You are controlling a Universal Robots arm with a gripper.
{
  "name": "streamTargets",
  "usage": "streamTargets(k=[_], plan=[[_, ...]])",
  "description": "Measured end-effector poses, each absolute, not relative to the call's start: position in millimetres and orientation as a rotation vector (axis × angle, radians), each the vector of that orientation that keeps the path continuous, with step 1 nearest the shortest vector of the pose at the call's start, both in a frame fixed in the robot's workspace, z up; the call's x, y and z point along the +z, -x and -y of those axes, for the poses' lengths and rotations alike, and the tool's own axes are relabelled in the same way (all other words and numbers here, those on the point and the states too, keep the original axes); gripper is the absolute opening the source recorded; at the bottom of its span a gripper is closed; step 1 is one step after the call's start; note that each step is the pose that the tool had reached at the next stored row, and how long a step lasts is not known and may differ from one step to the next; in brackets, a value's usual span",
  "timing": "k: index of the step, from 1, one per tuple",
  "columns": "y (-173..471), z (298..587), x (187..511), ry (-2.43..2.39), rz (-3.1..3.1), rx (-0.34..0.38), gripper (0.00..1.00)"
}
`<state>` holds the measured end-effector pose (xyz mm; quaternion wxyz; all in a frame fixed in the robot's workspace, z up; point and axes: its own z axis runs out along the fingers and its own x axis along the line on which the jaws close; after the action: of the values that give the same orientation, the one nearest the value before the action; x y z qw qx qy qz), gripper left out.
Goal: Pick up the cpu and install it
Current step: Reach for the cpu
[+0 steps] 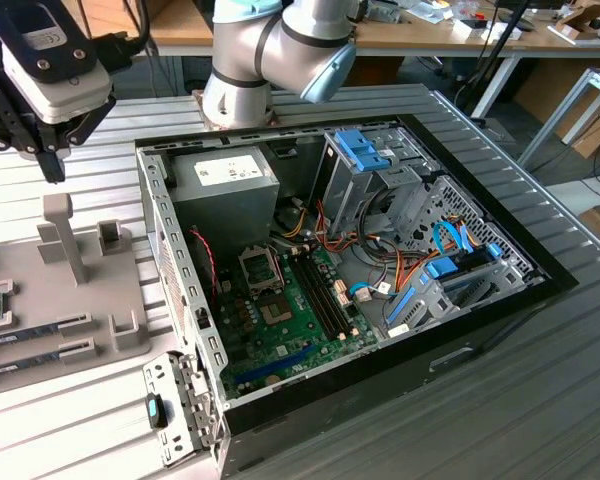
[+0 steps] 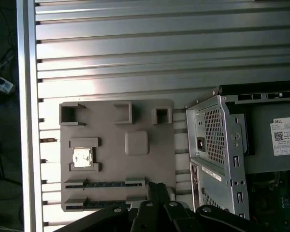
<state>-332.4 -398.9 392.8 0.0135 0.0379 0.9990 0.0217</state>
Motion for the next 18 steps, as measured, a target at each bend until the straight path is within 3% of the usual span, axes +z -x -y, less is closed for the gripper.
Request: streamTargets(k=[18], plan=[[348.2,398.9,392.5,-0.118,-3.112,0.068,0.11]])
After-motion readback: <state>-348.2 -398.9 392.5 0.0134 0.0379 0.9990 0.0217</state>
